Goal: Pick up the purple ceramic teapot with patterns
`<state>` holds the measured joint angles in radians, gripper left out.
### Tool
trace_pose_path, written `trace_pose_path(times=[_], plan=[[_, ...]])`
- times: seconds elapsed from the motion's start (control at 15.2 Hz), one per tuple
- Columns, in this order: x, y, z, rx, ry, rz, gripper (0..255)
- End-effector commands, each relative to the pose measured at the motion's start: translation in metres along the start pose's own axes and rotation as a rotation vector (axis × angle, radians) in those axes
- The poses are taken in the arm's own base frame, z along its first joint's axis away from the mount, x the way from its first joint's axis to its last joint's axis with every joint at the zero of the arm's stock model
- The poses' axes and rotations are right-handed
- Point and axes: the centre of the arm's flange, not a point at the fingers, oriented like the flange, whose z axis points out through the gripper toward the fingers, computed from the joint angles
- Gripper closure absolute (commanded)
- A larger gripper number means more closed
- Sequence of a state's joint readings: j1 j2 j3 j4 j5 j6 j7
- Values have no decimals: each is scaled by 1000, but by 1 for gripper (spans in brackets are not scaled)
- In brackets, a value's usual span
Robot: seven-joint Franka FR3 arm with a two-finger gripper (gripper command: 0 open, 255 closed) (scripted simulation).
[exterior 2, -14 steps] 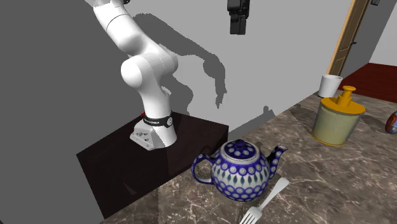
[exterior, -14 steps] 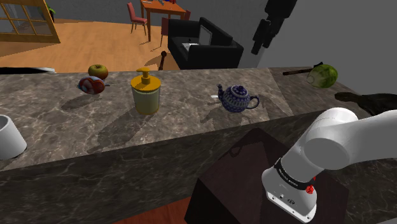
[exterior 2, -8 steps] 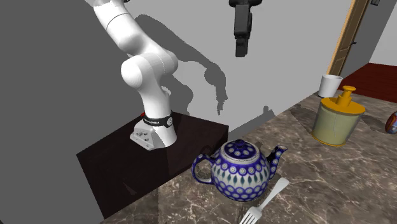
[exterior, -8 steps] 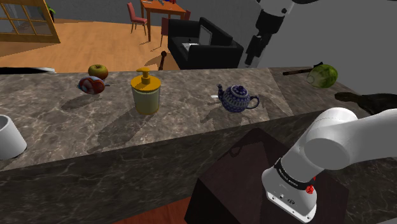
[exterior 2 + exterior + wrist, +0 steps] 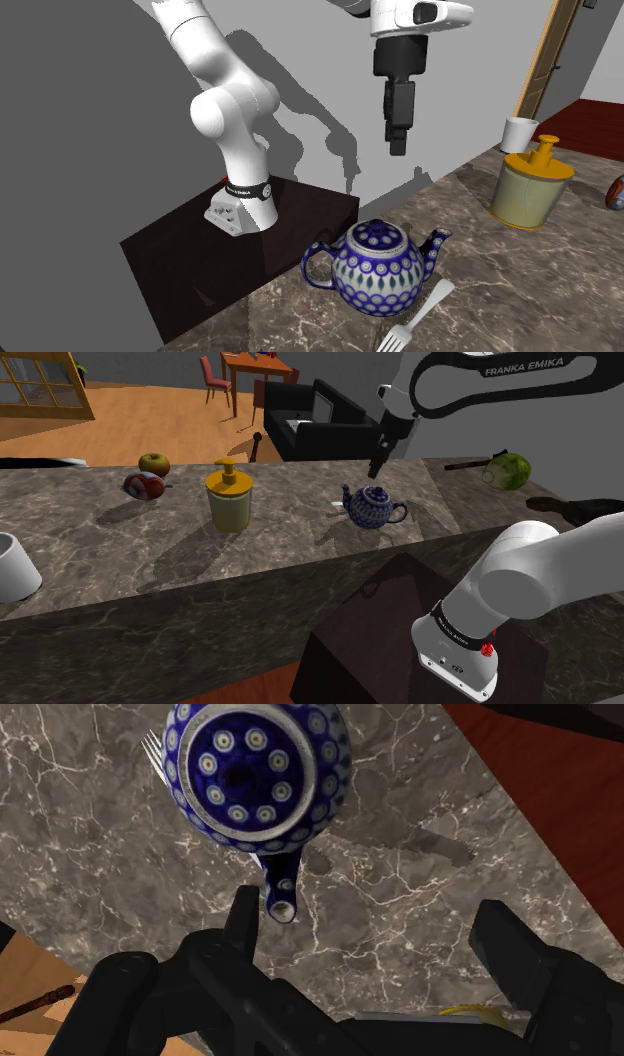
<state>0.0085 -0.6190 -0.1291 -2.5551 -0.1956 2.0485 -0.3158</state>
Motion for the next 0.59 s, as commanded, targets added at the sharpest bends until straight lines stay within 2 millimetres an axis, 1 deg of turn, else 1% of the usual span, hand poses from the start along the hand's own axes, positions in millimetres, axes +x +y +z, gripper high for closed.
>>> trace_pose_path(times=[0.0, 0.53], plan=[[7, 9, 25, -10, 10, -37, 0], [36, 33, 121, -44, 35, -176, 0]])
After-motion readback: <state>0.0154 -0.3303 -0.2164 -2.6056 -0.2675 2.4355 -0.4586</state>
